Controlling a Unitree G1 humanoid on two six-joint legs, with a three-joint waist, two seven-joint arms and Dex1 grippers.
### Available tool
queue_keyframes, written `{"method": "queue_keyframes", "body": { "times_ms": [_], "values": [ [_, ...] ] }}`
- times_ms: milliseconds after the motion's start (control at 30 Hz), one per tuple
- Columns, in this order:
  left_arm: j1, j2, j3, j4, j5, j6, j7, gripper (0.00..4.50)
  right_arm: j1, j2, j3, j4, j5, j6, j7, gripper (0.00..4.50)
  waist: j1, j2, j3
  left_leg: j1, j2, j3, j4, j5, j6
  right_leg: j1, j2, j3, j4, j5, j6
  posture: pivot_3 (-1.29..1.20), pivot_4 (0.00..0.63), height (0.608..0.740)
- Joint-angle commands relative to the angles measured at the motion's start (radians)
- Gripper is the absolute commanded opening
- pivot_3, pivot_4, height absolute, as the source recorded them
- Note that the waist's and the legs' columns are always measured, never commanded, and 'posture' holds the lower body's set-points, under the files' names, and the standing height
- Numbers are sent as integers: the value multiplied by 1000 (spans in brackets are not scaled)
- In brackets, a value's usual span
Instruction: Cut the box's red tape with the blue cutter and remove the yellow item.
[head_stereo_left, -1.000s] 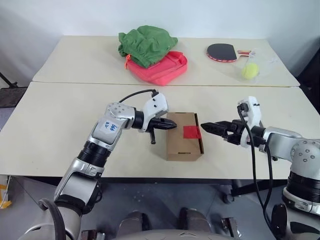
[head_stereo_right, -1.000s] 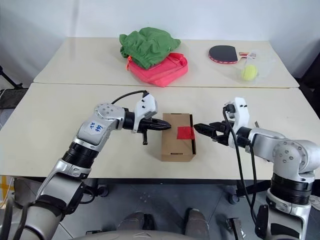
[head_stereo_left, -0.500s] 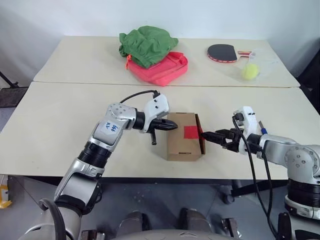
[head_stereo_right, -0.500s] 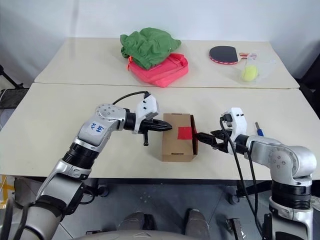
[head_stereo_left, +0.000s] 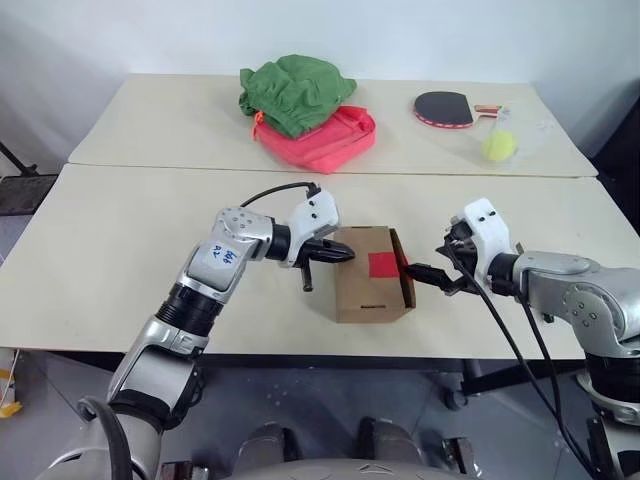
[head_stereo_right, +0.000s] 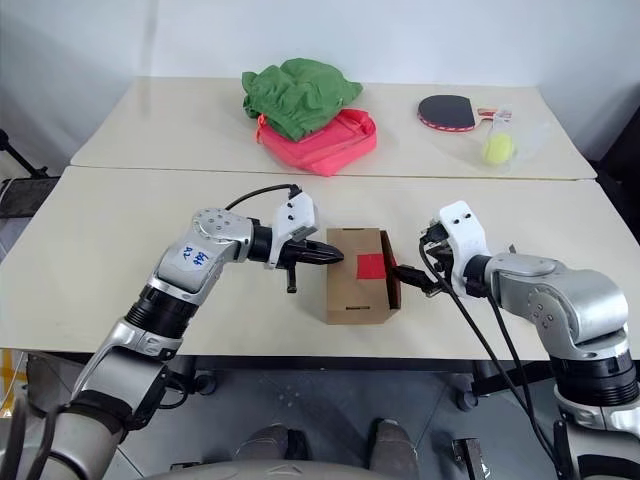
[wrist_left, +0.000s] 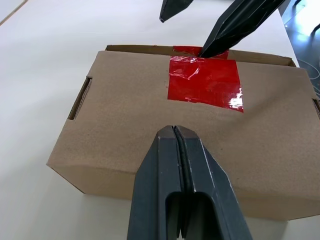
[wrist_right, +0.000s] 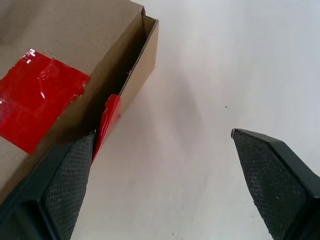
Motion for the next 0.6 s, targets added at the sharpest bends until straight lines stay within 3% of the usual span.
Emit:
{"method": "queue_keyframes", "body": {
  "times_ms": [33,167,600],
  "values": [
    [21,11,-30,10,28,18,0,0,-13,3,4,58,-34,109,-39,4481,0,0,0,0,0,0,0,0,0,0,0,0,0,0,0,0,150,740],
    [19,12,-44,20,42,2,0,0,-85,153,-150,137,17,252,-77,4481,-1,-1,-1,0,0,0,0,0,0,0,0,0,0,0,0,0,150,740],
    [67,13,-166,46,143,3,48,0,-62,2,-49,193,-72,184,-18,4481,25,1,-10,0,-1,-2,0,-1,2,2,-2,0,-2,0,0,0,150,740]
  ]
}}
